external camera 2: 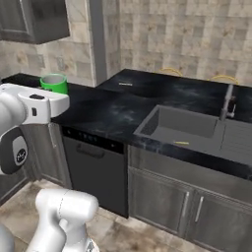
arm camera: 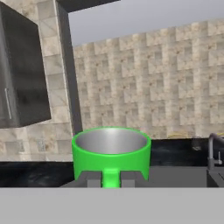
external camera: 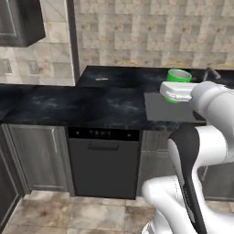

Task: Open the cabinet directly in front. Then move the liquor and the mug to the dining counter with the jar on it.

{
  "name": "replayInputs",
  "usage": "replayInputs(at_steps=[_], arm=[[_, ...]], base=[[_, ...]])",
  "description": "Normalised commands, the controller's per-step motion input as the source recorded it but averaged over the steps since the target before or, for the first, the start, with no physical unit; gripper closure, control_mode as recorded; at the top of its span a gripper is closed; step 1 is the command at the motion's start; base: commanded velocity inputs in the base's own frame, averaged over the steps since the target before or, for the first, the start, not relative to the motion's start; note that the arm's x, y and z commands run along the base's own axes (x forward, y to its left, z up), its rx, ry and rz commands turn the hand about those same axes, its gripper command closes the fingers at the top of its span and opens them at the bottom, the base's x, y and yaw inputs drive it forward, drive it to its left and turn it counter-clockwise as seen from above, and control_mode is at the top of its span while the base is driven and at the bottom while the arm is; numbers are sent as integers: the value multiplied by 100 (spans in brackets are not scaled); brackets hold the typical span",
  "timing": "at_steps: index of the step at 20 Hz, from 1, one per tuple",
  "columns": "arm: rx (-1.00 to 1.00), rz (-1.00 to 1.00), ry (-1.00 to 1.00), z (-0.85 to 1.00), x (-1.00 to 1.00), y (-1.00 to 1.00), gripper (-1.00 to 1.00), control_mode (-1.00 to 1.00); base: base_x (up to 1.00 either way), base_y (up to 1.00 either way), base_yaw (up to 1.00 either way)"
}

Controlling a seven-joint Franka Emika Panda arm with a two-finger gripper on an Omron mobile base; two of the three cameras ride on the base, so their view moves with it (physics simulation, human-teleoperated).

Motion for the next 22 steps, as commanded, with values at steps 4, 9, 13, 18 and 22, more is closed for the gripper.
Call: replayInputs(at_steps=[4,9,13,18,22], arm=[[0,0,0,0,0,0,100,100],[0,0,0,0,0,0,100,100],[0,0,0,0,0,0,100,100],[0,0,0,0,0,0,100,100],[0,0,0,0,0,0,100,100]], base=[[19,-100,-5],[-1,-100,-14],[0,-100,-17],[17,-100,-22],[28,-100,-23]])
